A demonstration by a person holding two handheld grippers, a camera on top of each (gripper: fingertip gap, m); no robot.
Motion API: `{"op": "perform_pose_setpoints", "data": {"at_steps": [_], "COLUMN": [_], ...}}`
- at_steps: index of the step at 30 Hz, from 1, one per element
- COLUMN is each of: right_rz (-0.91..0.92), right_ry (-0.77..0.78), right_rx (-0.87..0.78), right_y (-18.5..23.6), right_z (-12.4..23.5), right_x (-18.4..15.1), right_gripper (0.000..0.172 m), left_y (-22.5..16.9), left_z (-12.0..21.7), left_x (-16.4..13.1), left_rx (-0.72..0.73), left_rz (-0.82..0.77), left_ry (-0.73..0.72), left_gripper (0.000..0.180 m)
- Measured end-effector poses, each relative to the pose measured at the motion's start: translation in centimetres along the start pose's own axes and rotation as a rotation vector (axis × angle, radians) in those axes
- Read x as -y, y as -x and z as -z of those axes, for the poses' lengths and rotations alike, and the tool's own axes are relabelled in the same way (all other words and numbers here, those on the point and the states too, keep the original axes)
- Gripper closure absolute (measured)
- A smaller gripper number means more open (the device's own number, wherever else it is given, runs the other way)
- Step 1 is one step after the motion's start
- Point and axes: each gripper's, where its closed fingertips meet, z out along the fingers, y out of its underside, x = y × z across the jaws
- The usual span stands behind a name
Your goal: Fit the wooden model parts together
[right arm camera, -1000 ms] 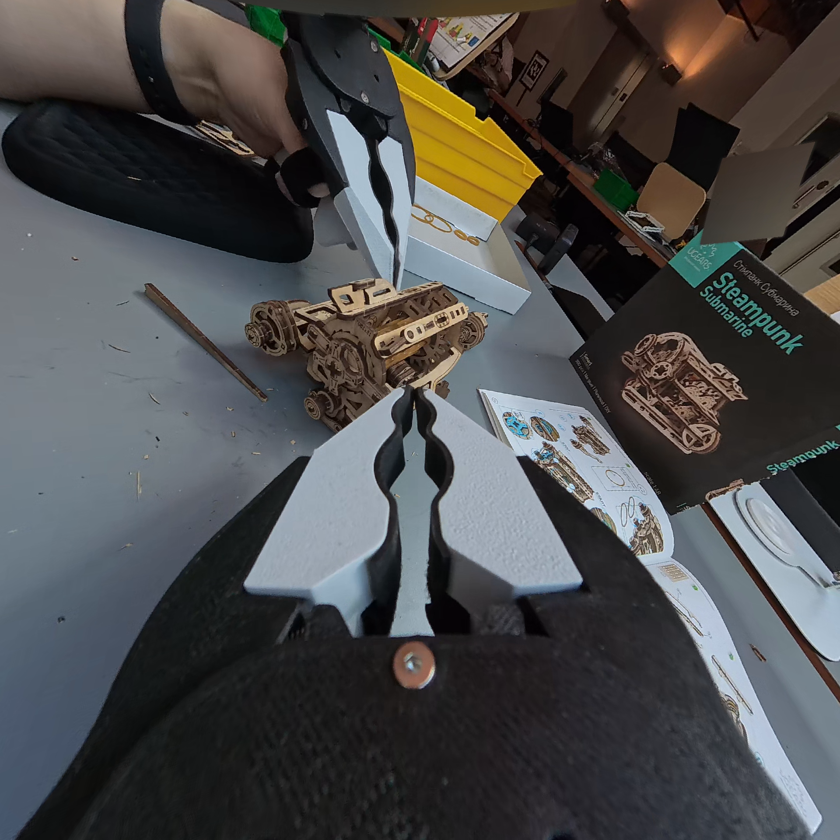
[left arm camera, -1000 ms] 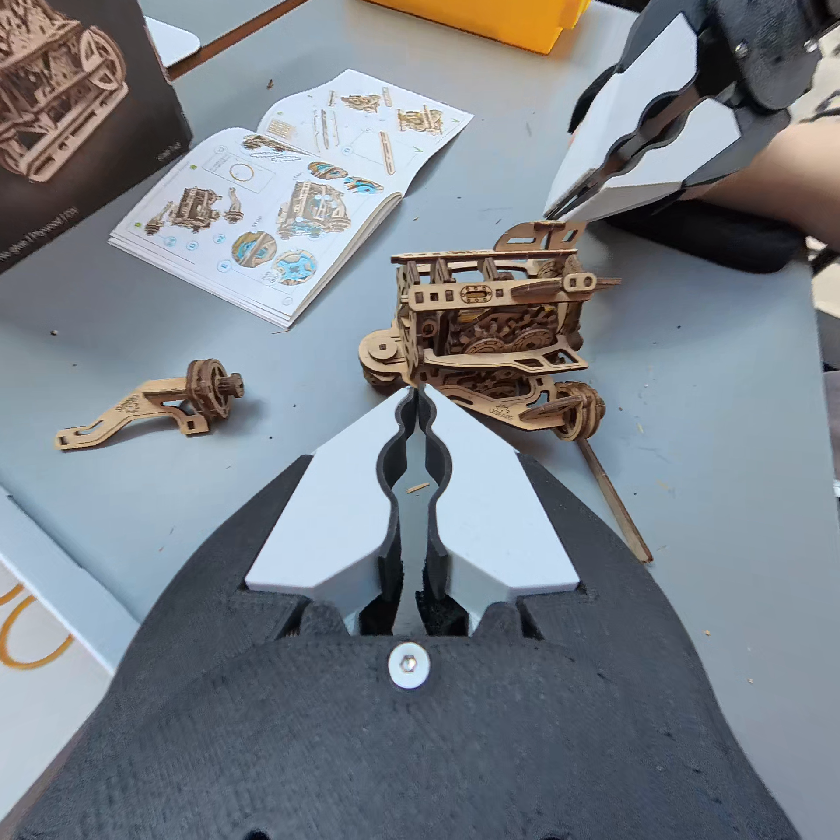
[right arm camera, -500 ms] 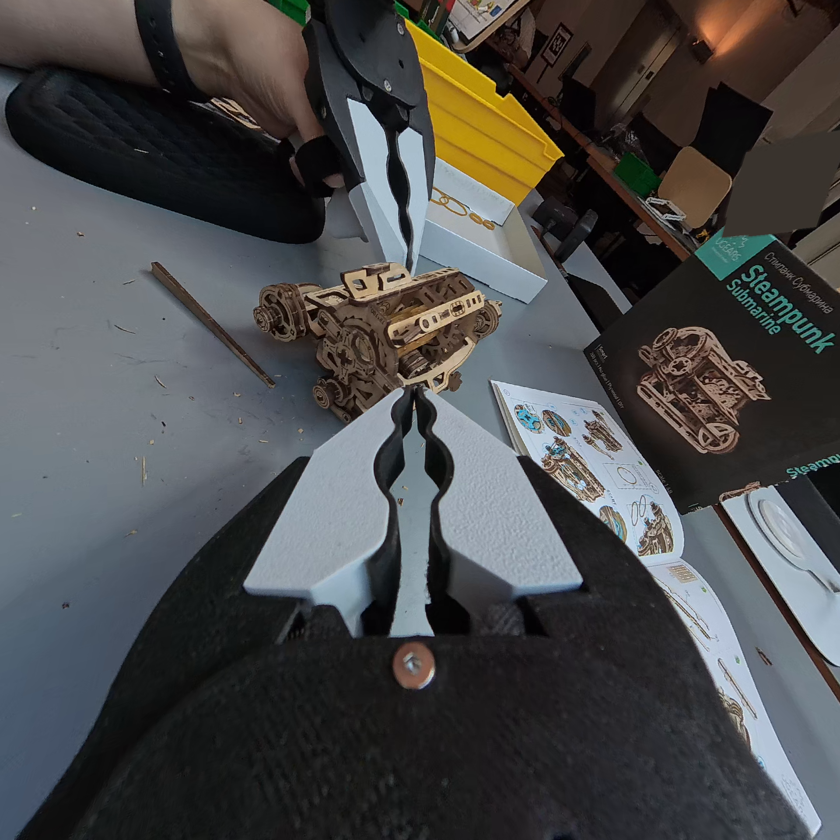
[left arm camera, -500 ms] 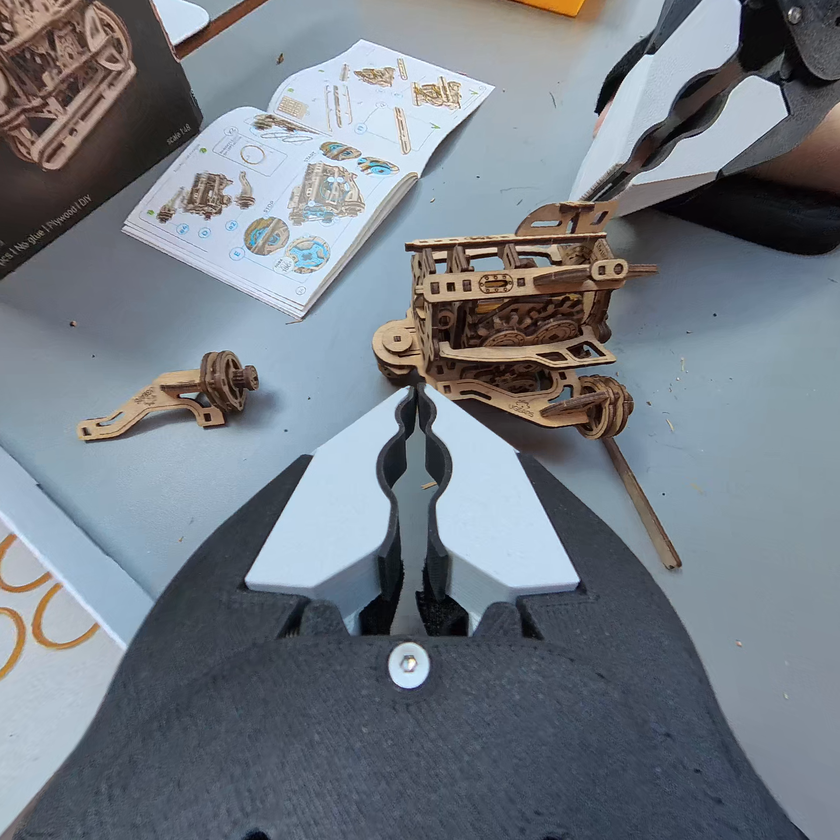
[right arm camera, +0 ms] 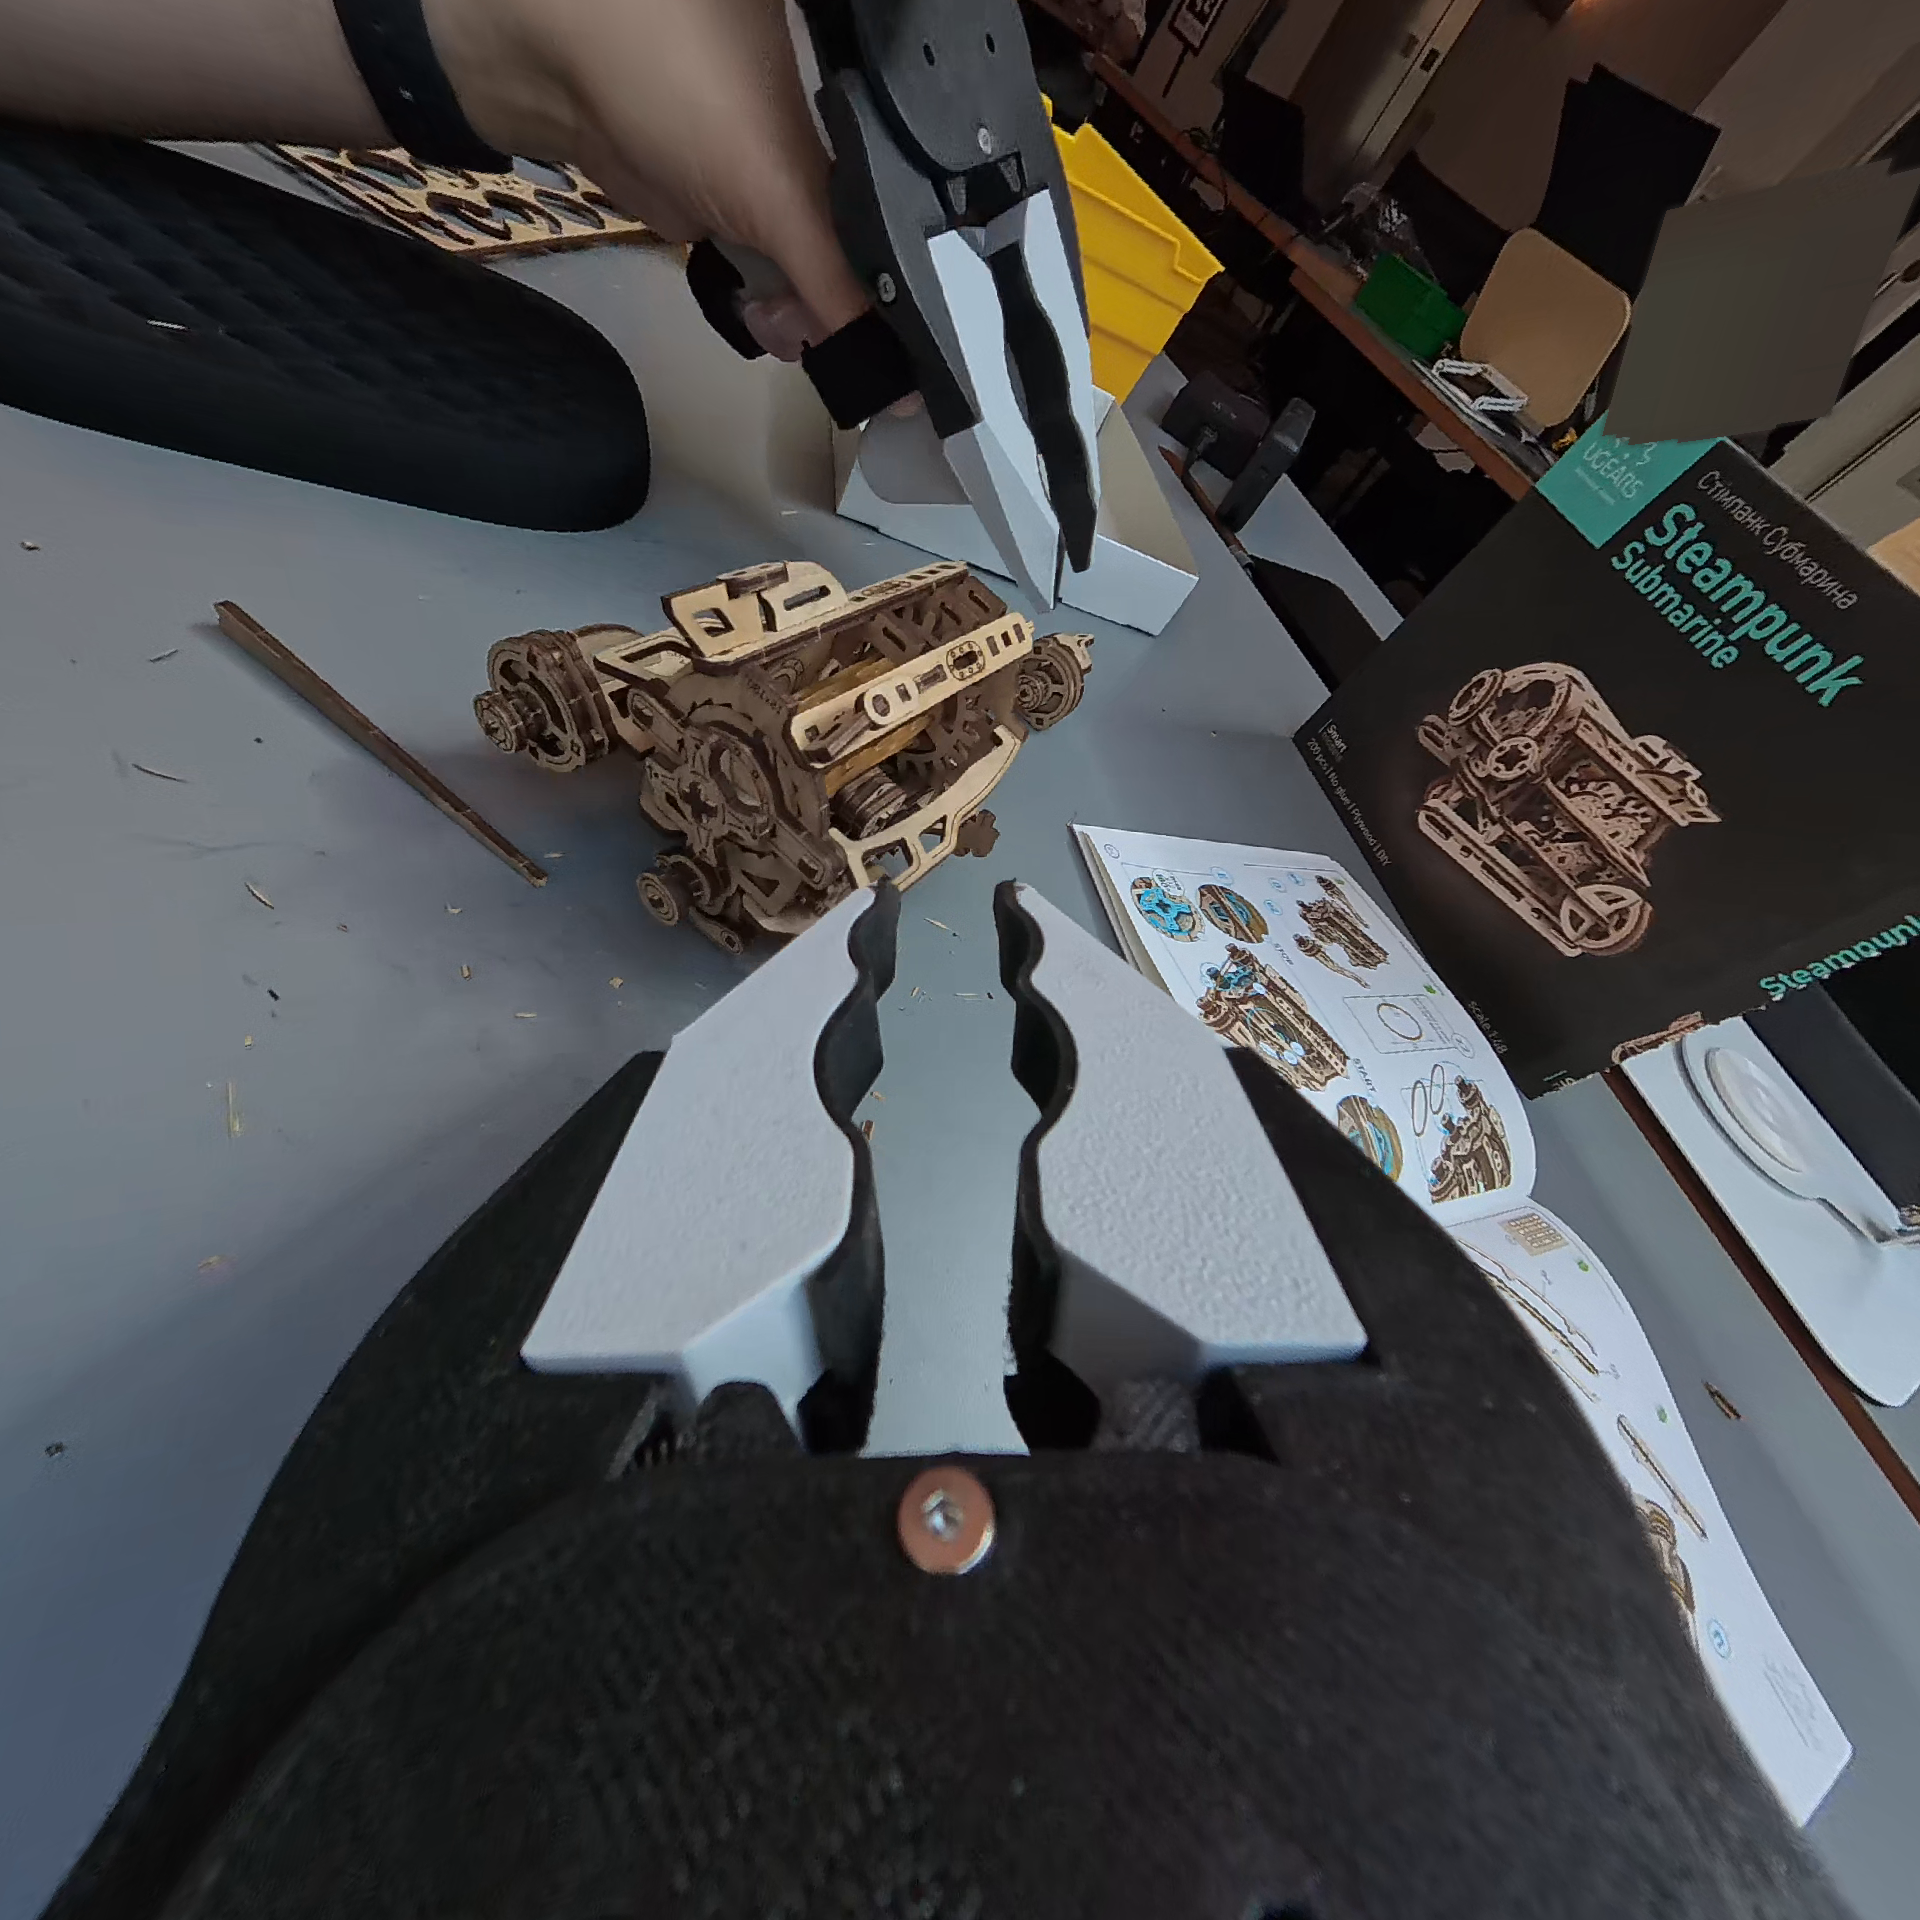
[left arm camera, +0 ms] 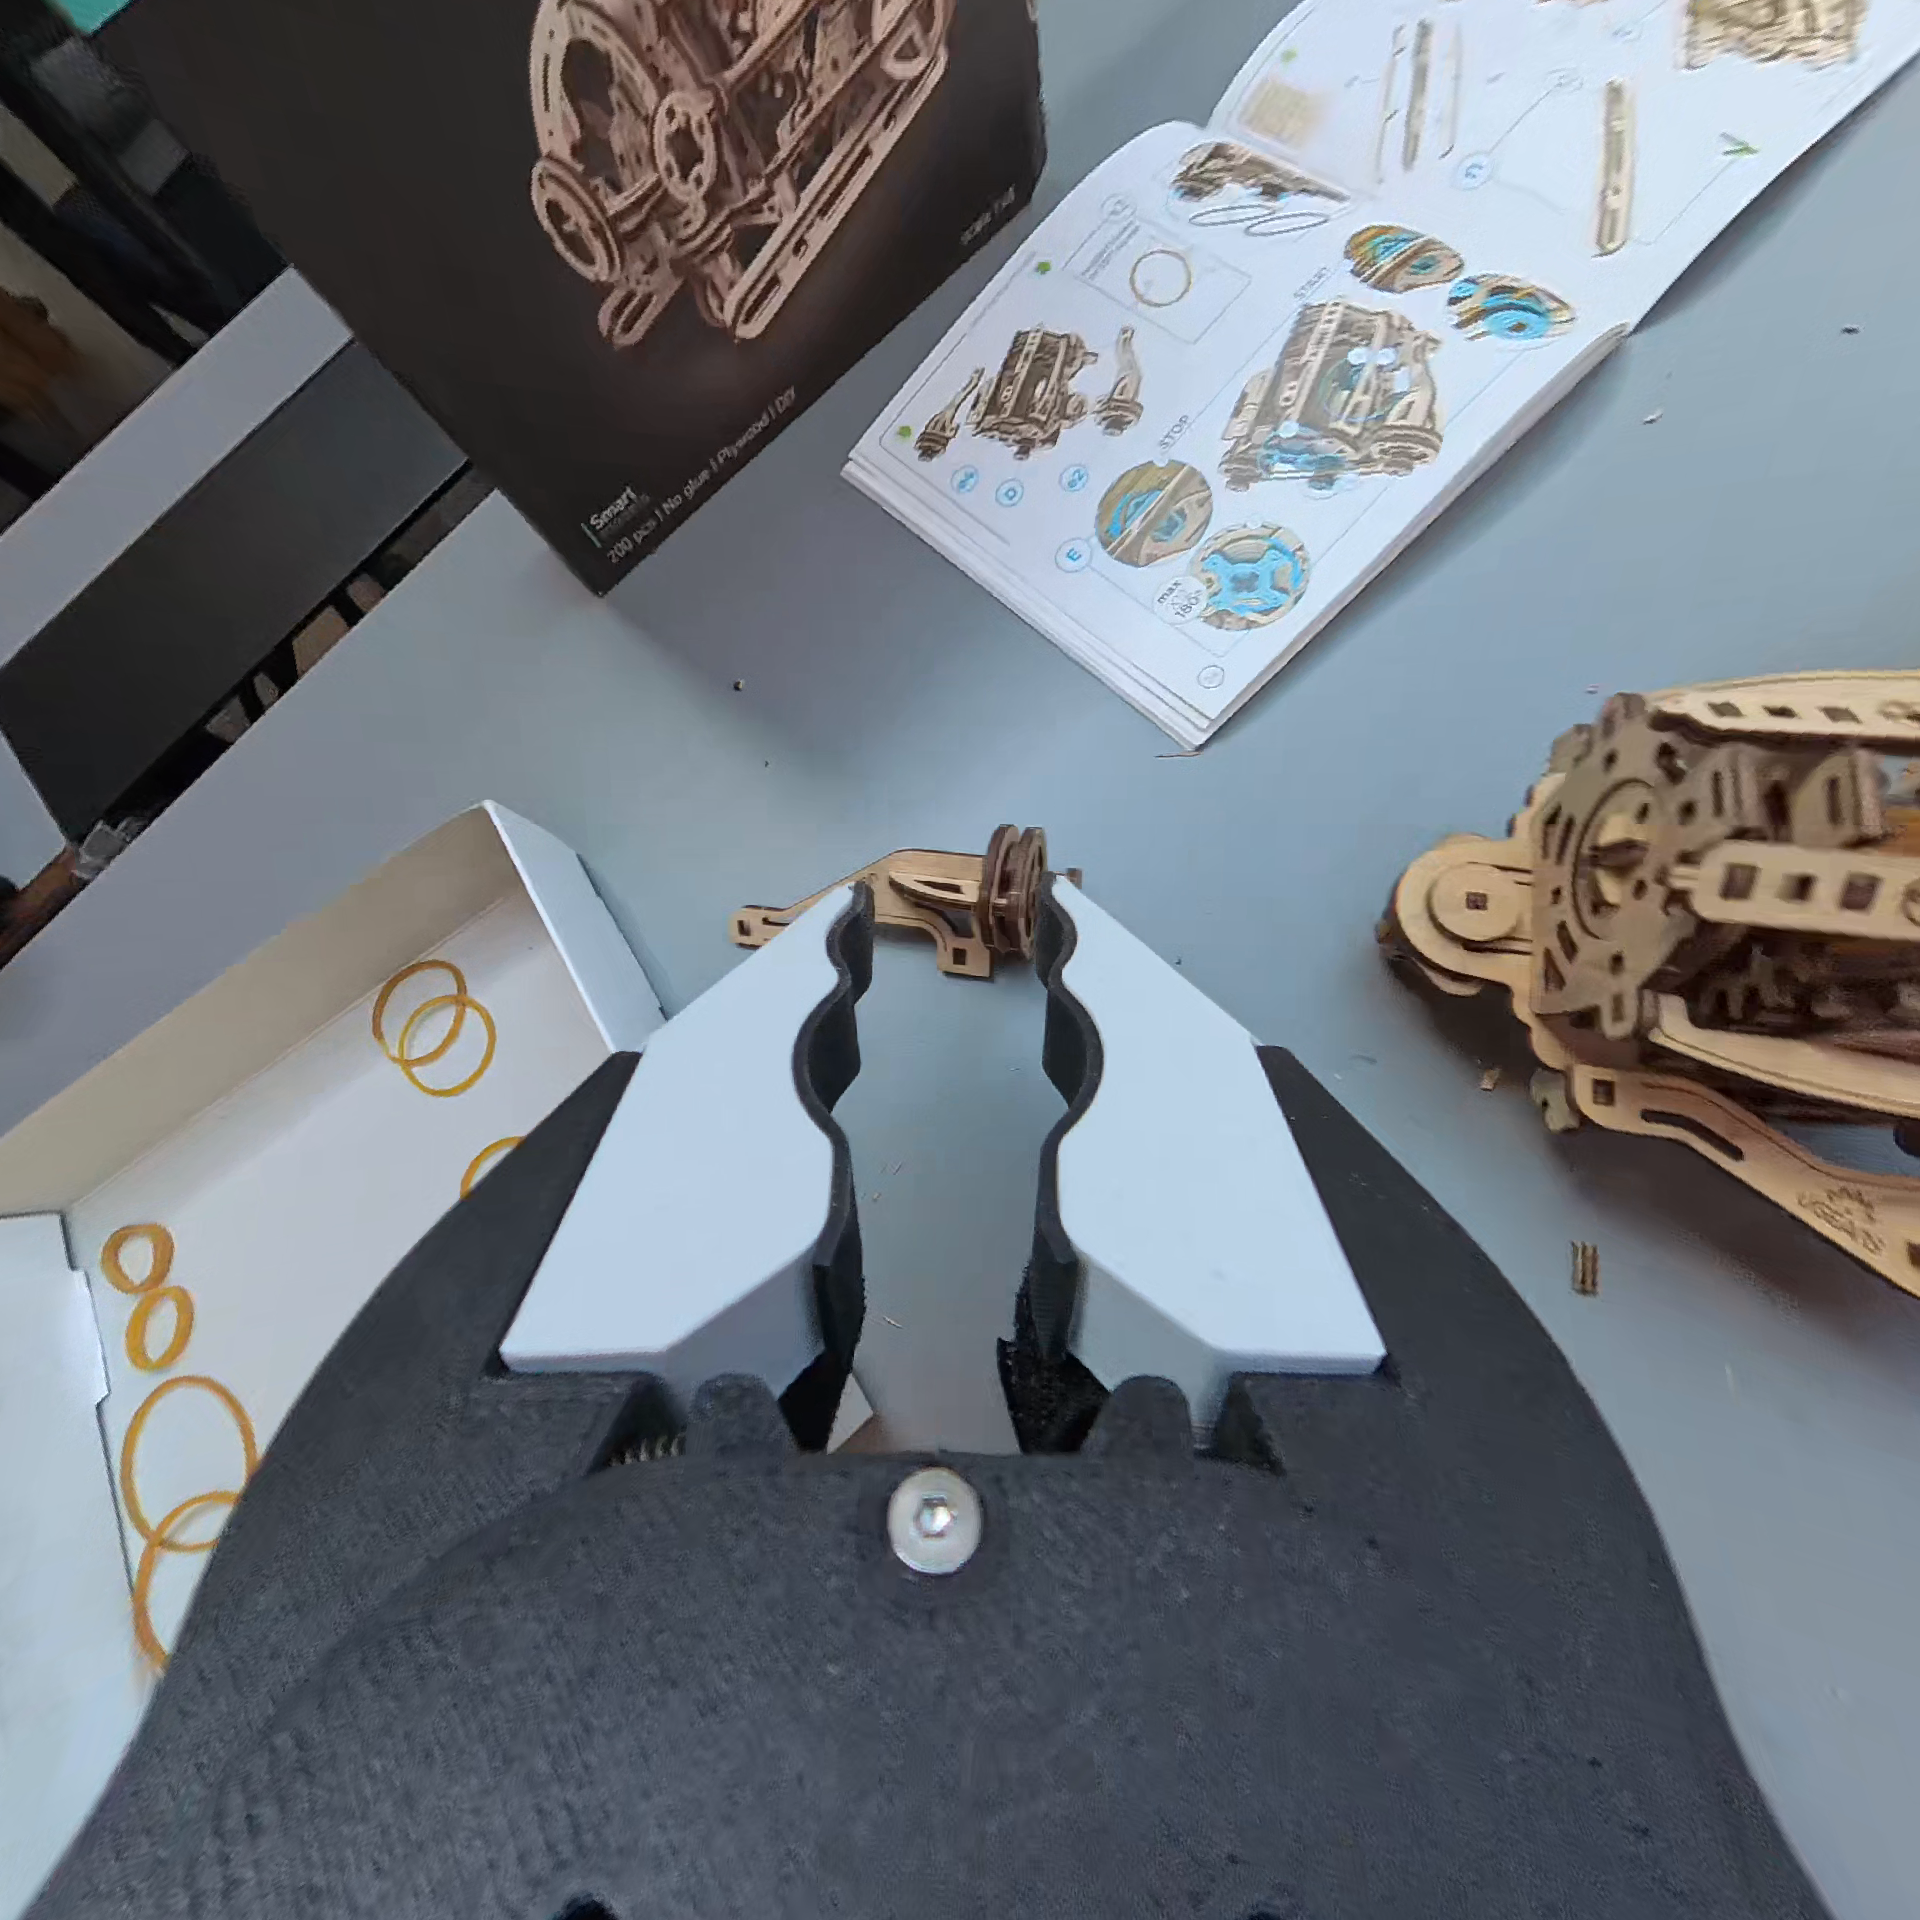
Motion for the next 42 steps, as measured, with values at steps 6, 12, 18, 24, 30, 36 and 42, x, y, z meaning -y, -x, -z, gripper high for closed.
{"op": "perform_pose_setpoints", "data": {"at_steps": [6, 12, 18, 24, 30, 36, 42], "right_rz": [0.034, 0.068, 0.187, 0.295, 0.354, 0.359, 0.12], "right_ry": [0.034, 0.044, 0.094, 0.08, 0.099, 0.09, -0.043], "right_rx": [0.019, 0.067, 0.058, -0.006, -0.003, 0.068, 0.036], "right_y": [-0.2, 0.7, 1.6, 1.8, 3.4, 4.5, 0.8], "right_z": [0.5, 0.2, -1.6, -1.5, -1.2, -0.3, 2.8], "right_x": [-0.8, -1.2, -1.4, -0.1, 0.8, 0.2, 1.7], "right_gripper": [0.146, 0.141, 0.148, 0.166, 0.172, 0.164, 0.154], "left_y": [2.7, 1.9, 1.3, 0.7, -0.3, -0.3, -2.4], "left_z": [-1.8, -2.6, -3.3, -3.4, -3.2, -2.2, 1.4], "left_x": [-1.0, -1.2, -1.9, -1.6, -1.1, -0.4, 3.5], "left_rx": [0.055, -0.083, -0.12, -0.198, -0.367, -0.407, -0.412], "left_rz": [0.235, 0.449, 0.5, 0.558, 0.671, 0.67, 0.535], "left_ry": [0.147, 0.216, 0.303, 0.304, 0.28, 0.21, -0.01], "left_gripper": [0.155, 0.156, 0.159, 0.171, 0.179, 0.18, 0.18]}}
